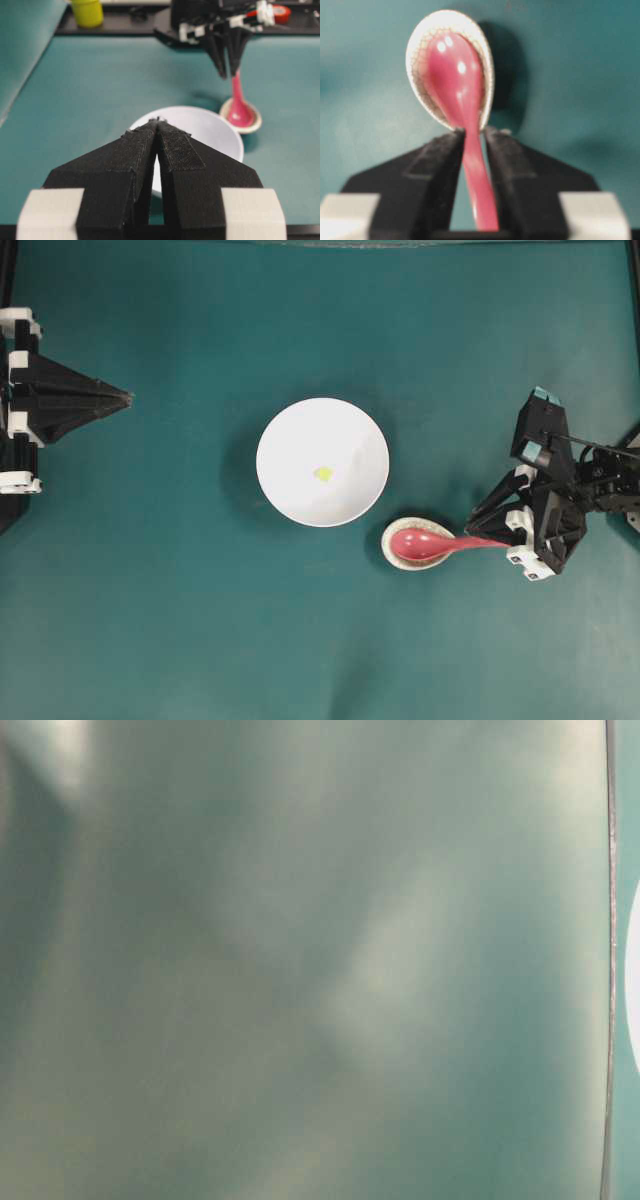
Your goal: Scoop the yellow hexagonal prism block from the bowl with a spoon using the right arm.
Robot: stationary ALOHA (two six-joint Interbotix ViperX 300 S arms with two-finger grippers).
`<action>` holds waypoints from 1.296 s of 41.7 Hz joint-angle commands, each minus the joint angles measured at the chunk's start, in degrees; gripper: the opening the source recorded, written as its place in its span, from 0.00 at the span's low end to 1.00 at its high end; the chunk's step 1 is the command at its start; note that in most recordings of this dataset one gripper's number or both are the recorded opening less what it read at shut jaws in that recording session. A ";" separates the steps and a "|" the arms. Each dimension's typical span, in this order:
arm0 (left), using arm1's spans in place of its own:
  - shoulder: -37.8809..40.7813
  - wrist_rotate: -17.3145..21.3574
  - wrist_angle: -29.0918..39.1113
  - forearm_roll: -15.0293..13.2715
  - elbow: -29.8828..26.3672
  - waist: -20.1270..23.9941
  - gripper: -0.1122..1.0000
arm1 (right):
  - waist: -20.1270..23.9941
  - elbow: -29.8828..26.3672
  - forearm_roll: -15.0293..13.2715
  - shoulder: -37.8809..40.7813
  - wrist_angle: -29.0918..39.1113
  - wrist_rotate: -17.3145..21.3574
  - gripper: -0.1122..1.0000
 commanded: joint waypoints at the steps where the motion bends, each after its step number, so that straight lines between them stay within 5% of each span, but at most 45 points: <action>1: 0.26 -0.09 -0.62 0.18 -1.32 0.18 0.10 | 0.18 -0.88 0.09 -0.53 0.00 0.09 0.42; 9: 0.26 -0.09 -0.62 0.18 -1.23 0.18 0.10 | 0.18 -0.70 -0.18 -0.62 -0.26 -0.26 0.50; 15: 0.26 -0.09 -0.18 0.18 -1.23 0.18 0.10 | 0.62 0.00 -3.78 -1.23 -2.99 -1.32 0.50; 22: 0.26 -0.09 0.00 0.18 -1.23 0.18 0.10 | 2.37 3.43 -10.46 -0.26 -15.38 -2.02 0.50; 30: 0.18 -0.09 0.00 0.18 -1.23 0.18 0.10 | 4.75 8.70 -11.87 4.13 -32.61 -4.13 0.50; 38: 0.09 -0.53 0.70 0.18 -1.23 0.18 0.10 | 9.23 10.46 -8.44 11.43 -48.25 -7.65 0.50; 54: 0.53 -0.79 0.62 0.00 -1.14 0.18 0.10 | 21.01 9.93 4.75 27.42 -67.24 -10.28 0.50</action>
